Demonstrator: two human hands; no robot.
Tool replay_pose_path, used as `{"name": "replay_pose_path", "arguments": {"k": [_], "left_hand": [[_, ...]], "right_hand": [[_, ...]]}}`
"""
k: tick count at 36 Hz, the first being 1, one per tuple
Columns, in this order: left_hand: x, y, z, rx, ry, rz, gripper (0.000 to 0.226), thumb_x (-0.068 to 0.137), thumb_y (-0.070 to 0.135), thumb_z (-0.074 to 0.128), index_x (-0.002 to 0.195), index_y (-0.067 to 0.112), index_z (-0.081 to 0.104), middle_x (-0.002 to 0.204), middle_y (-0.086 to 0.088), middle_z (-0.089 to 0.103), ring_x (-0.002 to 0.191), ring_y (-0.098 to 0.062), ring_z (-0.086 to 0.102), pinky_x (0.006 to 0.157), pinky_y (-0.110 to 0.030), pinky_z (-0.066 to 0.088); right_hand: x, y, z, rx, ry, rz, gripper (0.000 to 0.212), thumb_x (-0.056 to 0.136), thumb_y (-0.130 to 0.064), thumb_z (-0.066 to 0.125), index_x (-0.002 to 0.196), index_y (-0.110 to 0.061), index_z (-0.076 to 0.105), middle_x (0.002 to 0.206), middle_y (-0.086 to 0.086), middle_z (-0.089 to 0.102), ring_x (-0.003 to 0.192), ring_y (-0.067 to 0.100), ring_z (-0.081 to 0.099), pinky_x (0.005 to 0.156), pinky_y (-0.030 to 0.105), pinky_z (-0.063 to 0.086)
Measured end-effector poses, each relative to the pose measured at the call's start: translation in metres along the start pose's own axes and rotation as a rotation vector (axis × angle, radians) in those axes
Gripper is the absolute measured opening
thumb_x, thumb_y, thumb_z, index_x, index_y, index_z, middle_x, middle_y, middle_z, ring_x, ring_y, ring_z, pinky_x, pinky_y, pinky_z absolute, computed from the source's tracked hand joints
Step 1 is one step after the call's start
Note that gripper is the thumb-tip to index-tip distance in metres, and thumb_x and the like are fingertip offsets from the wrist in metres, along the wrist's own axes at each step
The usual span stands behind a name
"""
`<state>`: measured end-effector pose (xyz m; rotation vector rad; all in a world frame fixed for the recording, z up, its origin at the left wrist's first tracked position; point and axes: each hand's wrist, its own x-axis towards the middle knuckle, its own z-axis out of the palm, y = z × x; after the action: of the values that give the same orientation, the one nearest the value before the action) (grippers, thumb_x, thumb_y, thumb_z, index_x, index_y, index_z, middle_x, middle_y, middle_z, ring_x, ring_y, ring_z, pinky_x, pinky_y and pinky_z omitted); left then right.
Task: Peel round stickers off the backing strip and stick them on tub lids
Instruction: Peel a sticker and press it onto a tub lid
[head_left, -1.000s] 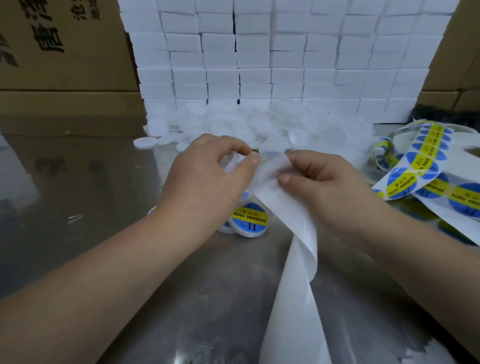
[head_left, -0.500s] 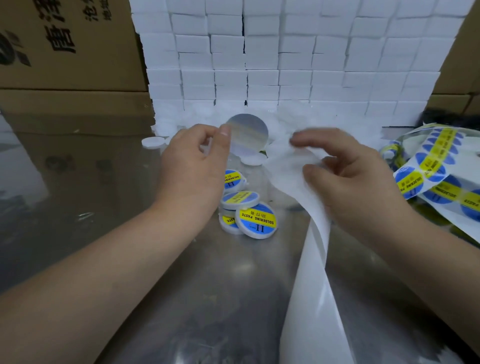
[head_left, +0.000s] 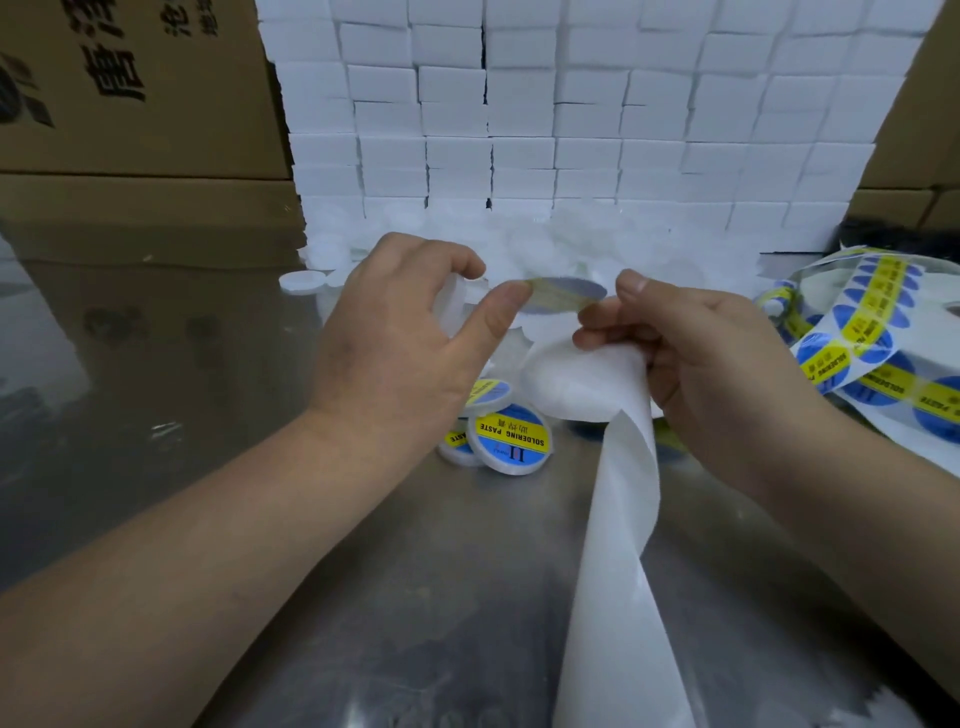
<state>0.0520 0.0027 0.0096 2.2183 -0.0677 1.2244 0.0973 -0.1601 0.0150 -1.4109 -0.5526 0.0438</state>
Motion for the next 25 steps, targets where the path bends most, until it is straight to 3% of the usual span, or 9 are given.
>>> {"name": "replay_pose_path", "arguments": {"k": [3, 5, 10, 13, 16, 18, 21, 25], "left_hand": [[0.000, 0.001, 0.000, -0.001, -0.019, 0.010, 0.037, 0.074, 0.050, 0.053, 0.095, 0.021, 0.063, 0.084, 0.022, 0.040, 0.086, 0.005, 0.037, 0.069, -0.014, 0.028], [0.000, 0.001, -0.001, 0.013, -0.031, 0.009, 0.036, 0.071, 0.053, 0.057, 0.094, 0.025, 0.061, 0.088, 0.019, 0.041, 0.086, 0.002, 0.040, 0.070, -0.014, 0.028], [0.001, -0.001, 0.003, 0.026, -0.062, -0.092, 0.036, 0.065, 0.052, 0.067, 0.090, 0.032, 0.052, 0.086, 0.019, 0.040, 0.084, 0.003, 0.037, 0.062, -0.017, 0.027], [0.001, -0.003, 0.007, -0.032, -0.074, -0.204, 0.032, 0.068, 0.047, 0.068, 0.090, 0.035, 0.048, 0.086, 0.020, 0.043, 0.077, -0.003, 0.042, 0.059, -0.012, 0.031], [0.001, -0.003, 0.008, -0.202, -0.092, -0.300, 0.018, 0.076, 0.026, 0.061, 0.084, 0.036, 0.049, 0.077, 0.016, 0.051, 0.062, 0.001, 0.049, 0.050, -0.008, 0.034], [0.004, -0.002, 0.006, -0.349, -0.072, -0.372, 0.021, 0.081, 0.014, 0.051, 0.082, 0.035, 0.051, 0.073, 0.020, 0.054, 0.056, 0.001, 0.049, 0.048, -0.009, 0.038], [0.010, 0.002, 0.003, -0.661, -0.059, -0.535, 0.029, 0.089, 0.007, 0.038, 0.085, 0.030, 0.055, 0.092, 0.010, 0.055, 0.076, -0.012, 0.054, 0.066, -0.023, 0.047], [0.011, 0.006, 0.001, -1.060, -0.170, -0.666, 0.029, 0.096, 0.013, 0.031, 0.097, 0.020, 0.060, 0.097, -0.007, 0.062, 0.074, -0.019, 0.062, 0.067, -0.026, 0.052]], "right_hand": [[0.001, 0.000, -0.002, -0.008, 0.010, 0.003, 0.016, 0.061, -0.033, 0.071, 0.055, -0.018, 0.073, 0.062, 0.000, 0.069, 0.067, 0.012, 0.064, 0.076, 0.030, 0.050], [0.001, 0.000, -0.003, -0.026, 0.004, 0.015, 0.010, 0.068, -0.020, 0.071, 0.059, -0.017, 0.073, 0.065, 0.001, 0.070, 0.067, 0.014, 0.065, 0.069, 0.027, 0.052], [0.001, -0.002, -0.002, -0.058, 0.077, 0.052, 0.036, 0.082, -0.002, 0.059, 0.054, -0.019, 0.072, 0.056, -0.002, 0.068, 0.051, 0.009, 0.062, 0.047, 0.016, 0.048], [0.000, 0.000, -0.001, -0.077, 0.100, 0.051, 0.032, 0.081, -0.002, 0.061, 0.054, -0.015, 0.070, 0.057, -0.002, 0.068, 0.049, 0.007, 0.061, 0.045, 0.015, 0.046], [0.001, 0.001, -0.001, -0.087, 0.118, 0.054, 0.029, 0.083, -0.005, 0.060, 0.058, -0.017, 0.069, 0.058, -0.002, 0.068, 0.051, 0.008, 0.061, 0.045, 0.016, 0.047], [0.003, -0.001, -0.004, -0.078, 0.157, 0.061, 0.028, 0.084, -0.005, 0.058, 0.061, -0.017, 0.068, 0.056, -0.002, 0.067, 0.049, 0.008, 0.060, 0.044, 0.016, 0.046], [0.005, -0.002, -0.006, -0.029, 0.180, 0.060, 0.027, 0.084, -0.005, 0.058, 0.062, -0.017, 0.066, 0.054, -0.003, 0.066, 0.047, 0.008, 0.059, 0.044, 0.016, 0.046], [0.001, 0.000, -0.001, 0.006, 0.022, 0.078, 0.027, 0.084, -0.002, 0.058, 0.062, -0.015, 0.066, 0.056, -0.001, 0.064, 0.050, 0.008, 0.059, 0.047, 0.015, 0.046]]}}
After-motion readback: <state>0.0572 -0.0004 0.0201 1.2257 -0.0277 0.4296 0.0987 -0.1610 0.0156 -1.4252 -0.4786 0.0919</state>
